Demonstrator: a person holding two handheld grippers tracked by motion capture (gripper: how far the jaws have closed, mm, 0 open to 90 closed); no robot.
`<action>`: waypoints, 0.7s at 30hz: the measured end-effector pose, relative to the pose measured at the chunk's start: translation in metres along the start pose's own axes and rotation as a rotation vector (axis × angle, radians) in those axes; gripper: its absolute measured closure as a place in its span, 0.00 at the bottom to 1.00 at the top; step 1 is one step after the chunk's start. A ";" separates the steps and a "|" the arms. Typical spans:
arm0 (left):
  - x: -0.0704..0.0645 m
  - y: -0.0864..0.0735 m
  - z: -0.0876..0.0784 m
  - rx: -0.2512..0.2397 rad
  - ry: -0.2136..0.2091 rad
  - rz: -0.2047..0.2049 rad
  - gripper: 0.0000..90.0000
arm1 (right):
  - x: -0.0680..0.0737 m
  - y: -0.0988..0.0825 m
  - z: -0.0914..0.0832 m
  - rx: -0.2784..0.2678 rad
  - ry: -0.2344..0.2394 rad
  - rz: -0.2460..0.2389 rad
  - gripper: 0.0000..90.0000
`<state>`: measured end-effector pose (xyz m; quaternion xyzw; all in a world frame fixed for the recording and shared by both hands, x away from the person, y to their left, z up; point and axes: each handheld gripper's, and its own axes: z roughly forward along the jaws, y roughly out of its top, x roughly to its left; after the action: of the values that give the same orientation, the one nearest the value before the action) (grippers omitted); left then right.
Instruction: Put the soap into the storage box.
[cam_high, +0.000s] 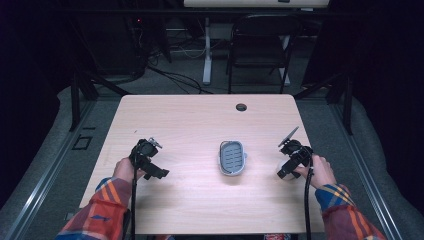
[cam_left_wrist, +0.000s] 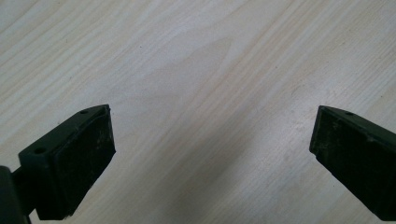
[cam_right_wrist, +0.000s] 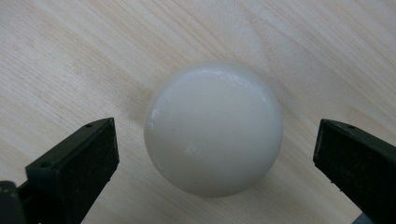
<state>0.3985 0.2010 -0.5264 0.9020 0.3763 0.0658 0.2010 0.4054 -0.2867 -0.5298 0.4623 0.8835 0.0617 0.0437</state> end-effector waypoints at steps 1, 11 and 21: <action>0.000 0.000 0.000 0.000 0.000 0.000 0.00 | 0.000 0.002 0.000 0.013 0.003 -0.013 0.00; 0.000 0.000 0.000 0.001 0.000 0.000 0.00 | 0.005 0.009 0.011 0.006 -0.009 0.011 0.10; 0.000 0.000 0.000 0.002 0.002 0.001 0.00 | 0.002 0.017 0.009 0.121 -0.033 -0.045 0.22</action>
<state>0.3985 0.2008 -0.5266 0.9025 0.3760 0.0664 0.1995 0.4189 -0.2751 -0.5360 0.4449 0.8950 -0.0004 0.0317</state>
